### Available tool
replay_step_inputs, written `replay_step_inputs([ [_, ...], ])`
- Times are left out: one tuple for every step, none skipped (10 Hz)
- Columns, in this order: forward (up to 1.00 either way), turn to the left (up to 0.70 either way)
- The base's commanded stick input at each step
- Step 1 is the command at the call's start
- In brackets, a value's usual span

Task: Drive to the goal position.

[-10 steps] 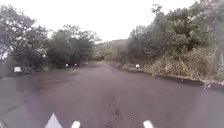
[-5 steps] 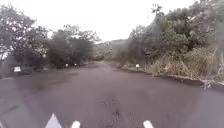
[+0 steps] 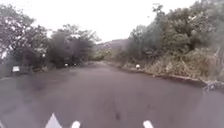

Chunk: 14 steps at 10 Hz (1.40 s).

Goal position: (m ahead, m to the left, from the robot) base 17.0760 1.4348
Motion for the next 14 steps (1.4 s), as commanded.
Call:
replay_step_inputs([
  [0.91, 0.00],
  [0.97, 0.00],
  [1.00, 0.00],
  [1.00, 0.00],
  [1.00, 0.00],
  [1.00, 0.00],
  [1.00, 0.00],
  [1.00, 0.00],
  [1.00, 0.00],
  [1.00, 0.00],
  [1.00, 0.00],
  [1.00, 0.00],
  [1.00, 0.00],
  [1.00, 0.00],
])
